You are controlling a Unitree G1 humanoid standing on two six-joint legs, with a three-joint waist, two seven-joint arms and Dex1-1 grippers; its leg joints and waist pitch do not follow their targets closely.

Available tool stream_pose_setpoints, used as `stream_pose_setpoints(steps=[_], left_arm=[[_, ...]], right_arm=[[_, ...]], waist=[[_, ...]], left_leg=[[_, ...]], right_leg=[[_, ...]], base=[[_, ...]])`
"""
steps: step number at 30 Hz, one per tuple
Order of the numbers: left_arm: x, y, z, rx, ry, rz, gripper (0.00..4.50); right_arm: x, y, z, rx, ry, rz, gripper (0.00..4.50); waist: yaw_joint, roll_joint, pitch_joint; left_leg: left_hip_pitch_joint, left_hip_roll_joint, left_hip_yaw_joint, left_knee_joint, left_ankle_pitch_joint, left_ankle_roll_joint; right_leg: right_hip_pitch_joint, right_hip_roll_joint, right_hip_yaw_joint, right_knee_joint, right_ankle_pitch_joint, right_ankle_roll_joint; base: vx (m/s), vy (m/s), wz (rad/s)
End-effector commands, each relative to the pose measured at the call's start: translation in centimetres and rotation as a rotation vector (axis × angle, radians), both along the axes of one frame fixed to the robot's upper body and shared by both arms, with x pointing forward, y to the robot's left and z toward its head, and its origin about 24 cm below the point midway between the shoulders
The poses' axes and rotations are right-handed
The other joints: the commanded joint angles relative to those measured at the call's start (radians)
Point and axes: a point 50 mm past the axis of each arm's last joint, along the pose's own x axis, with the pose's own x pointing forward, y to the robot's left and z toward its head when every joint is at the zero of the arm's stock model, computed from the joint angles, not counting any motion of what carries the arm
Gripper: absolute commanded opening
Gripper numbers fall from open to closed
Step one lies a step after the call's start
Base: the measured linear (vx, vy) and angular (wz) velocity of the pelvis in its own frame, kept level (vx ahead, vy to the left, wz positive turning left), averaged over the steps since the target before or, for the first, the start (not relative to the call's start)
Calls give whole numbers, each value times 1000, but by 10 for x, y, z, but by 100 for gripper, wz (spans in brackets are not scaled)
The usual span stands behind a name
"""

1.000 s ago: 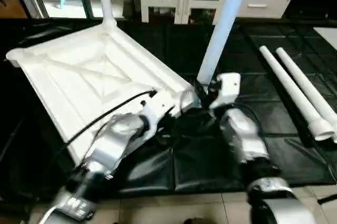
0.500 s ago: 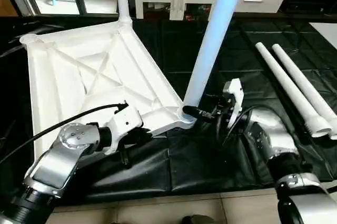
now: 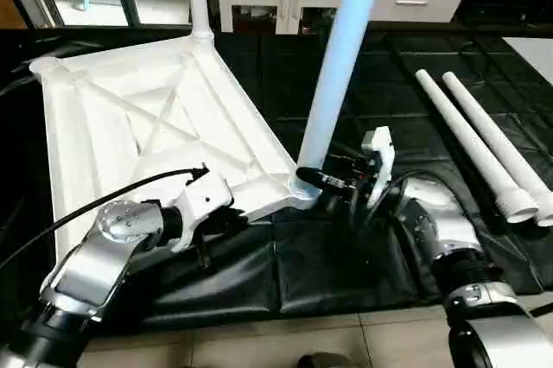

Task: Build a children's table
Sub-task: Rotate leg to tighten

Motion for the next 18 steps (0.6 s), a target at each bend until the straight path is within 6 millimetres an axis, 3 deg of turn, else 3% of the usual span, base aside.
stream_pose_setpoints(steps=[1,4,6,7,8,10,15,18], left_arm=[[0,-8,-20,26,68,74,0],[14,-25,-22,10,65,206,0],[17,-29,-22,2,65,237,0],[21,-34,-21,-7,65,268,0],[26,-45,-20,-30,70,303,0],[29,-61,-18,-62,76,311,0],[26,-75,-15,-78,72,248,0],[23,-71,-16,-70,60,212,0]], right_arm=[[5,-9,-23,-76,109,-261,196],[11,-11,-35,-126,179,-513,194],[11,-11,-38,-129,199,-560,194],[12,-11,-41,-121,229,-626,193],[12,-9,-46,-85,289,-754,193],[11,1,-50,-46,336,-835,193],[10,38,-41,17,292,-695,193],[10,46,-31,46,221,-582,193]], waist=[[4,2,-41],[2,1,-38],[1,0,-35],[2,0,-37],[2,0,-37],[3,0,-40],[5,-1,-42],[7,-1,-44]], left_leg=[[10,22,-5,-70,-157,53],[15,19,-7,-73,-227,13],[16,18,-7,-75,-245,-2],[15,16,-9,-76,-268,-8],[14,16,-10,-76,-271,-9],[15,12,-10,-77,-279,-16],[7,11,-11,-79,-282,5],[7,13,-11,-79,-282,12]], right_leg=[[39,-48,20,-72,-131,-263],[30,-47,21,-86,-254,-223],[24,-46,22,-91,-288,-205],[24,-45,22,-93,-309,-177],[22,-44,21,-94,-308,-171],[20,-41,22,-95,-302,-150],[21,-39,20,-92,-245,-139],[23,-39,19,-91,-226,-145]], base=[[0,0,0],[0,0,0],[0,0,0],[0,0,0],[0,0,0],[0,0,0],[0,0,0],[0,0,0]])
